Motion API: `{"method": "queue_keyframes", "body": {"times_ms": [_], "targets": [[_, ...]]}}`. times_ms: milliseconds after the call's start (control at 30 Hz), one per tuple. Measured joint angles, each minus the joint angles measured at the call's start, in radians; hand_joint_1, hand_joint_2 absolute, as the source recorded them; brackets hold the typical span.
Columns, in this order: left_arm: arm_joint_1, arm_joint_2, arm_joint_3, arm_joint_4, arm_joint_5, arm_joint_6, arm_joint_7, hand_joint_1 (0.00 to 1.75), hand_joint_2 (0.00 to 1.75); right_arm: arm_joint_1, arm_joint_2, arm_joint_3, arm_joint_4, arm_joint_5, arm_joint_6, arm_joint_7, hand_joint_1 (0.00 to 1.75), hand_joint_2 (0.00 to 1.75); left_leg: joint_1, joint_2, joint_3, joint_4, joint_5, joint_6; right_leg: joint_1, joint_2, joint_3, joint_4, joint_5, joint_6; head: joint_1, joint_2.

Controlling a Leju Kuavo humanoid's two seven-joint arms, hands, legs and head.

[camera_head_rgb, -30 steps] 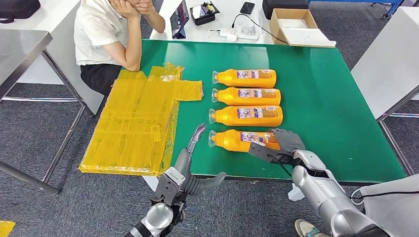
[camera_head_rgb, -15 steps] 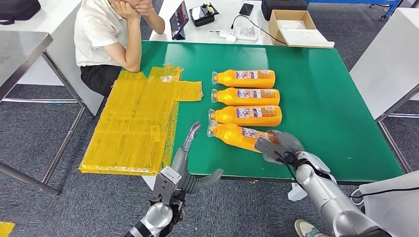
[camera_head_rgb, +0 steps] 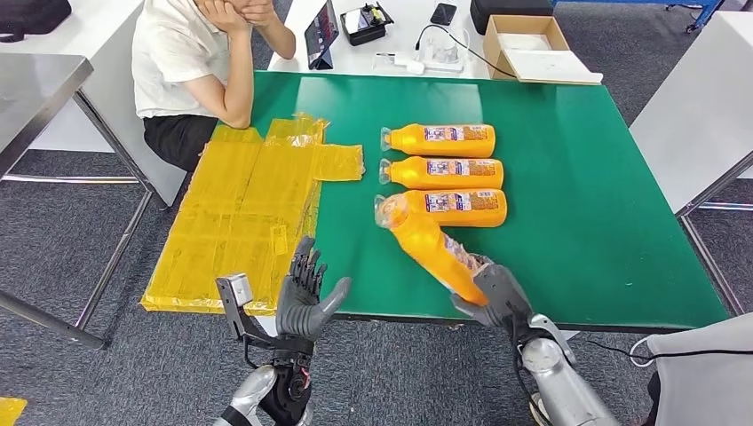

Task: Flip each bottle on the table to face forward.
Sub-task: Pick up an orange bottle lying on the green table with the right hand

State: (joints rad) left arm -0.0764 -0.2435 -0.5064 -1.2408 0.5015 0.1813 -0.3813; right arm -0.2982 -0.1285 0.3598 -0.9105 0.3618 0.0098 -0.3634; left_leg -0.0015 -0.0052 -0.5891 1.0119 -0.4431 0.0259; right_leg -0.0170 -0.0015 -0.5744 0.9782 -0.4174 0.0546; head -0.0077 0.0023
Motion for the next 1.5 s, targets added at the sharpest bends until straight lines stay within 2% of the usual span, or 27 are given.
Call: {"method": "queue_keyframes", "body": {"times_ms": [200,567,867,1067,1500], "targets": [[0.010,0.002,-0.002,-0.037,0.008,0.001,-0.008,0.00,1.75,0.102,0.072,-0.002,-0.167,-0.064,-0.012,-0.039,1.75,1.75,0.000,-0.001,-0.002,0.000,0.000,0.000,0.000,0.000,-0.002,0.000,0.000,0.000,0.000,0.000],[0.003,0.034,-0.046,-0.059,-0.025,-0.042,-0.034,0.00,1.75,0.114,0.080,0.075,-0.261,-0.082,0.054,-0.025,1.75,1.75,-0.001,-0.002,-0.003,0.000,0.000,0.000,-0.001,-0.001,-0.003,0.000,0.000,0.000,0.000,0.000],[-0.009,0.044,-0.076,-0.060,-0.054,-0.141,-0.020,0.00,1.75,0.011,0.076,0.190,-0.191,-0.053,0.148,0.040,1.75,1.75,0.000,0.000,-0.004,0.000,0.000,0.000,-0.001,0.000,-0.003,0.000,0.000,0.000,0.000,0.000],[-0.013,0.044,-0.079,-0.058,-0.059,-0.165,-0.018,0.00,1.75,-0.038,0.082,0.235,-0.149,-0.066,0.151,0.056,1.75,1.75,0.000,-0.001,-0.004,0.000,0.000,0.000,-0.001,0.000,-0.004,0.000,0.000,0.000,0.000,0.000],[-0.014,0.045,-0.076,-0.057,-0.081,-0.209,-0.018,0.00,1.75,-0.084,0.088,0.267,-0.106,-0.091,0.138,0.065,1.75,1.75,0.000,-0.001,-0.005,0.000,0.000,0.000,-0.001,0.000,-0.004,0.000,0.000,0.000,0.000,0.000]]}}
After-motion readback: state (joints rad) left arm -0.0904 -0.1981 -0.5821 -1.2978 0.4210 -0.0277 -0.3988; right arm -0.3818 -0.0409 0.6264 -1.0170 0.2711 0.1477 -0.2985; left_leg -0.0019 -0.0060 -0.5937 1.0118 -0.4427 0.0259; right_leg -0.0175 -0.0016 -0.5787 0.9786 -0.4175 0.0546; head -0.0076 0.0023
